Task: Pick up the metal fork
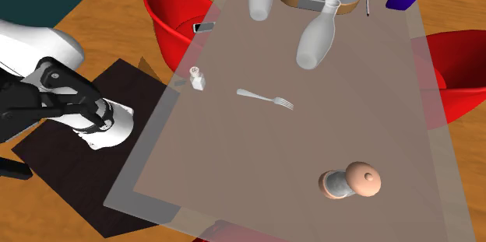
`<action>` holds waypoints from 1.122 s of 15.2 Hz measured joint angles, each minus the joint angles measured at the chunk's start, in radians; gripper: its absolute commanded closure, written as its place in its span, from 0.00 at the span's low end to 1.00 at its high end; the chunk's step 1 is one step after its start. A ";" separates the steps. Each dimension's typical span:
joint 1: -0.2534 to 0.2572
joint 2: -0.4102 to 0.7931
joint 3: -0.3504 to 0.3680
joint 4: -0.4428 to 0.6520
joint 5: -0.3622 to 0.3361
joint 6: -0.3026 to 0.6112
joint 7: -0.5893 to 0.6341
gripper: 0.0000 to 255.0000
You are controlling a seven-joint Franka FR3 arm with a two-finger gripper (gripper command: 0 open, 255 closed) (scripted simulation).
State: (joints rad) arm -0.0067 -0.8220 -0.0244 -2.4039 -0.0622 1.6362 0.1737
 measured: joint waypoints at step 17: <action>0.099 0.269 0.276 -0.086 0.108 0.362 0.269 0.00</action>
State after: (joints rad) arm 0.0920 -0.5534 0.2516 -2.4900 0.0458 1.9983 0.4423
